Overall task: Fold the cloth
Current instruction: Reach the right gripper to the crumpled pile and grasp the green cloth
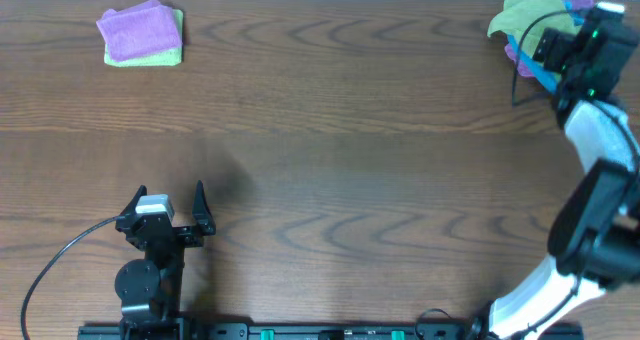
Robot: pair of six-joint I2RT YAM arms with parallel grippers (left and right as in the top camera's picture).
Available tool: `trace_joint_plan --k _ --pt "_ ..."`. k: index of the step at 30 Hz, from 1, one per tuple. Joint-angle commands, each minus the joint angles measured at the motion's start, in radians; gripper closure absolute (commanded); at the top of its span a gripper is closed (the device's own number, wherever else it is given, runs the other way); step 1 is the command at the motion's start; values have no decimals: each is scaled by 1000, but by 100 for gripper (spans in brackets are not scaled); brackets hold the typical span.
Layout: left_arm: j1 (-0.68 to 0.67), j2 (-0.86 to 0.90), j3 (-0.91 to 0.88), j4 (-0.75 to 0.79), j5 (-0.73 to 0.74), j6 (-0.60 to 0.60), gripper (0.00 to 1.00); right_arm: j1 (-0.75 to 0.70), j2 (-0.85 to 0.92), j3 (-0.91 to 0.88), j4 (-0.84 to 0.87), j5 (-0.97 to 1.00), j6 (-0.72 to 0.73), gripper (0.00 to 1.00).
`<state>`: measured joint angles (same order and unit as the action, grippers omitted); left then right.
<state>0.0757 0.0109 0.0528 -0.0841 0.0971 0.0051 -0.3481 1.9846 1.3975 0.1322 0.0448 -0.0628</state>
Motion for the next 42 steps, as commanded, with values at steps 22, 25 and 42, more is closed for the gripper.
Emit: trace_joint_plan --k 22,25,42 --pt "-2 -6 -34 -13 -7 18 5 -50 258 275 -295 -285 171 1" --pt "-2 -6 -34 -13 -7 18 5 -53 258 275 -274 -269 171 2" --pt "-2 -6 -34 -13 -7 18 5 -54 257 275 -320 64 169 27"
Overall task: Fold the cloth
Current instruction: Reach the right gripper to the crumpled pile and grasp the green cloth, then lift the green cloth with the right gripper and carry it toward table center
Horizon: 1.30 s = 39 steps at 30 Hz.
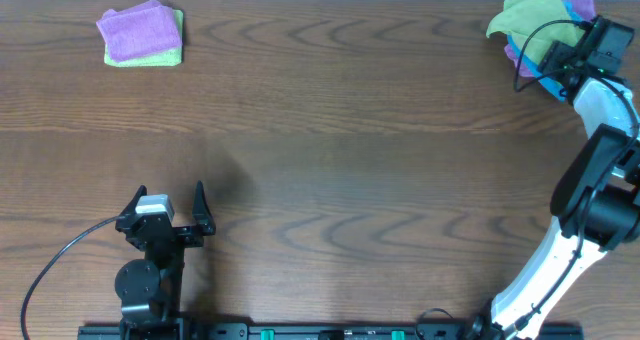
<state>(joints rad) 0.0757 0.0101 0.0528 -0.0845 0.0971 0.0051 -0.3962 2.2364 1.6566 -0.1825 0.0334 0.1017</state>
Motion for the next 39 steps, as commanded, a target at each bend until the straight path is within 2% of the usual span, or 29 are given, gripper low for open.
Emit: trace_joint_plan --k 1,3,4,7,8,10,15,19,27,34,39 --pt "-2 -6 -34 -13 -7 18 5 -6 6 16 -8 91 4 27" --pt "-2 -6 -34 -13 -7 18 5 -6 6 16 -13 94 -10 31" --pt "-2 -6 -34 -13 -7 18 5 -6 6 16 -16 94 -11 39" --pt "-2 -6 -34 -13 -7 18 5 -6 6 16 -21 94 -12 68" --pt "-2 -6 -34 -13 -7 18 4 -6 6 16 -20 94 -12 82" --pt "-2 -6 -34 -13 -7 18 5 -6 6 16 -21 92 -11 99" --pt "-2 -6 -34 -13 -7 18 4 9 -25 19 -41 81 6 99" --pt "-2 -6 -34 -13 -7 18 5 42 -136 19 -77 82 -18 99" --pt "-2 -6 -34 -13 -7 18 4 128 -307 19 -332 82 -39 99" --pt "-2 -6 -34 -13 -7 18 4 315 -453 19 -543 82 -40 99" --pt "-2 -6 -34 -13 -7 18 5 448 -507 19 -633 83 -59 99"
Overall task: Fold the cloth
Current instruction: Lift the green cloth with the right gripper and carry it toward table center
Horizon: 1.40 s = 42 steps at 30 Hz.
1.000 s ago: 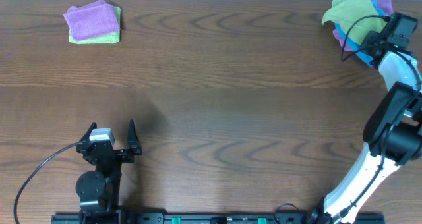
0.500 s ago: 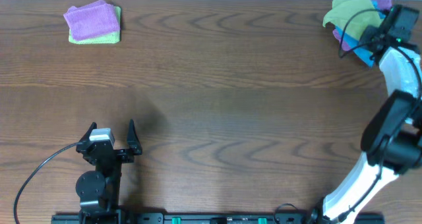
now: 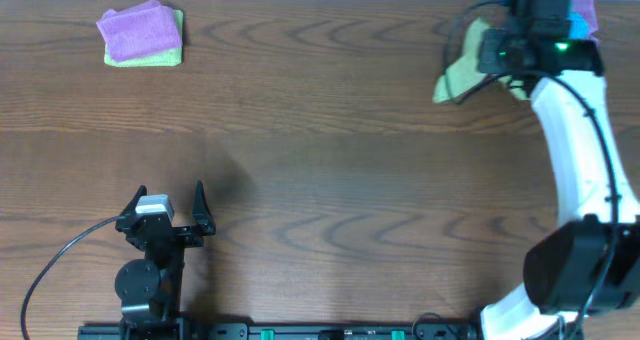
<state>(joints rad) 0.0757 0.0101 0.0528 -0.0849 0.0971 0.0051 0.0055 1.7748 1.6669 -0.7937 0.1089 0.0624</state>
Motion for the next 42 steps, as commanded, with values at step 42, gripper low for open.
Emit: trace_joint_plan --k 42 --pt "-2 -6 -34 -13 -7 18 5 676 -455 6 -579 44 -11 99"
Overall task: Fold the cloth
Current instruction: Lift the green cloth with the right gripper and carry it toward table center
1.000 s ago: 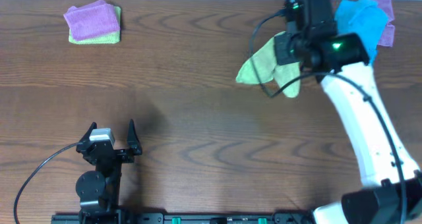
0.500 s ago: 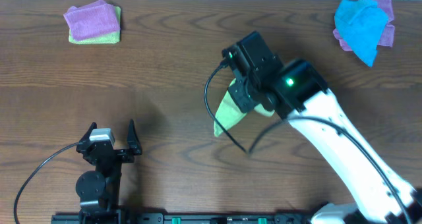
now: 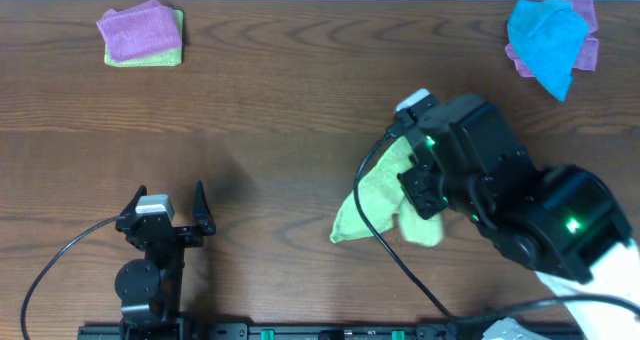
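Note:
A light green cloth hangs crumpled over the middle of the table, right of centre. My right gripper is shut on its upper part, though the wrist largely hides the fingers from above. The cloth's loose end trails down to the left, towards the front of the table. Near the front left edge my left gripper rests open, its fingers spread with nothing between them, far from the cloth.
A folded purple cloth on a folded green one lies at the back left. A loose blue cloth over a purple one sits at the back right corner. The right arm's cable loops in front of the cloth.
My right gripper has moved from the back right, beside the cloth pile, to the table's middle with the green cloth in it. The blue and purple cloths stay behind. The left arm has not moved.
My right gripper was over the pile of green, blue and purple cloths at the back right. It stayed at the pile, then held the green cloth pulled left of it. Now the green cloth hangs over the table's middle. The left gripper stayed open throughout.

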Robot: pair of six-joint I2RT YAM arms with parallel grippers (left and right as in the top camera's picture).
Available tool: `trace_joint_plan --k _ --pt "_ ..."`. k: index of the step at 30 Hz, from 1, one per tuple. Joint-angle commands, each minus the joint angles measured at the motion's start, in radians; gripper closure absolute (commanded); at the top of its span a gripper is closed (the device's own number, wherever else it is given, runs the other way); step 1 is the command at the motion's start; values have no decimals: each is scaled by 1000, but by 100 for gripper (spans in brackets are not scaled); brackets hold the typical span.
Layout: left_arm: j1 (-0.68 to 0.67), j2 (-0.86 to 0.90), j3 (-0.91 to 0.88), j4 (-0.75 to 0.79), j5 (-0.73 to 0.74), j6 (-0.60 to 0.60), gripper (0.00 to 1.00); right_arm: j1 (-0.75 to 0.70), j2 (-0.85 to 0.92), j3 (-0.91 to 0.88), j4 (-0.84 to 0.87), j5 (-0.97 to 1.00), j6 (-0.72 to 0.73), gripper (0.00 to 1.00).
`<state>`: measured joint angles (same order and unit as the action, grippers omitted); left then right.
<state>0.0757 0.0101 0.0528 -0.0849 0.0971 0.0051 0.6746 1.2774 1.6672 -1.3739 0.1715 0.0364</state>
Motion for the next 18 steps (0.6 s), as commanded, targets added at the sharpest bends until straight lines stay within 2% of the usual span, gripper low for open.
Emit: trace_joint_plan --k 1,5,9,18 --pt "-2 -6 -34 -13 -7 18 5 6 66 6 1 -19 14 99" --pt "-2 -6 -34 -13 -7 18 5 6 192 6 21 -18 -23 99" --pt "-2 -6 -34 -13 -7 18 5 5 313 6 111 -8 -61 99" --pt "-2 -6 -34 -13 -7 18 5 -10 463 6 340 158 -110 99"
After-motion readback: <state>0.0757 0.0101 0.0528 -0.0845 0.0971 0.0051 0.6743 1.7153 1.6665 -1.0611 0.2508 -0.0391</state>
